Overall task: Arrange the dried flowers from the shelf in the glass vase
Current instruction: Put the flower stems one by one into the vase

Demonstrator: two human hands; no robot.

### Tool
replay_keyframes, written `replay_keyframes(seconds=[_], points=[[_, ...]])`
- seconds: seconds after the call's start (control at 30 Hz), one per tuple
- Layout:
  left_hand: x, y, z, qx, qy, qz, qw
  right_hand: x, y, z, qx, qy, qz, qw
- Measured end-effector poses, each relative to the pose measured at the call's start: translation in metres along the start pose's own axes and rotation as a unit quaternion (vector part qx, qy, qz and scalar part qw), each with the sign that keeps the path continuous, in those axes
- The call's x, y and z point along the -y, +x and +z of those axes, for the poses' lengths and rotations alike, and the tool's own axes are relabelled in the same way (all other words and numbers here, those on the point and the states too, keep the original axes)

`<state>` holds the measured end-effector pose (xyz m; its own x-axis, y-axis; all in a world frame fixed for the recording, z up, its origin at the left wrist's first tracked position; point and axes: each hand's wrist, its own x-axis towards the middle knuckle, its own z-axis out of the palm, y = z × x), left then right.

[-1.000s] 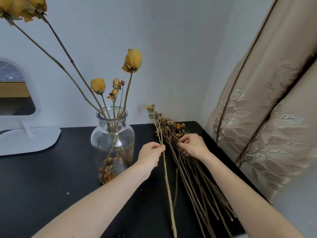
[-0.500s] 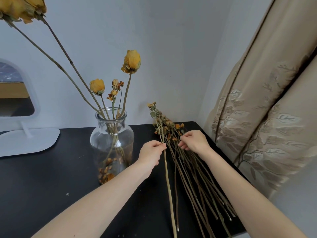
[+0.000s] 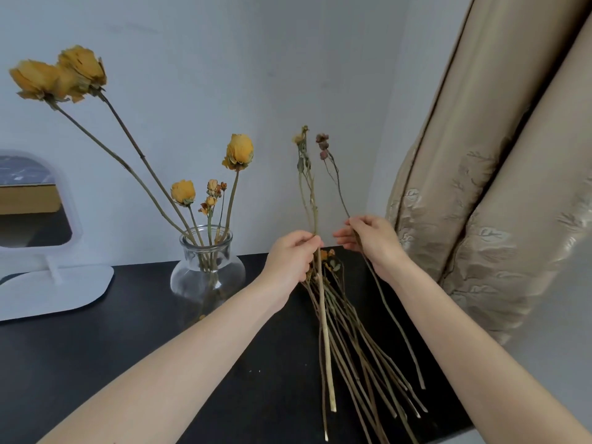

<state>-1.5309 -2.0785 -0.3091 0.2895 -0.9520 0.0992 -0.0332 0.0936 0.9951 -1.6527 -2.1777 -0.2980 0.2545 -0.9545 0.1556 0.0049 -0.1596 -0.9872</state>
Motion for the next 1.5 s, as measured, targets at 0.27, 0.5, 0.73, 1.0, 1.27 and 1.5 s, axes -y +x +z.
replay_keyframes(seconds=[0.27,0.5,0.73,1.0,1.27,1.5], points=[[-0.067,-0.038,-0.031,0.007,0.035,0.139,0.99,0.05,-0.009,0.019,0.052,0.075,-0.068,0.994],[-0.136,-0.059,-0.103,-0.141,0.042,0.236,0.961,0.092,-0.021,0.05,0.085,0.09,-0.151,0.981],[-0.172,-0.069,-0.142,-0.225,0.046,0.266,0.936,0.11,-0.033,0.08,0.099,0.099,-0.172,0.975],[-0.17,-0.066,-0.147,-0.265,0.021,0.273,0.925,0.107,-0.035,0.087,0.102,0.083,-0.166,0.977],[-0.147,-0.05,-0.14,-0.277,0.084,0.271,0.918,0.102,-0.034,0.083,0.093,0.084,-0.158,0.979],[-0.097,-0.041,-0.136,-0.248,0.223,0.218,0.917,0.095,-0.033,0.083,0.101,0.084,-0.158,0.979]])
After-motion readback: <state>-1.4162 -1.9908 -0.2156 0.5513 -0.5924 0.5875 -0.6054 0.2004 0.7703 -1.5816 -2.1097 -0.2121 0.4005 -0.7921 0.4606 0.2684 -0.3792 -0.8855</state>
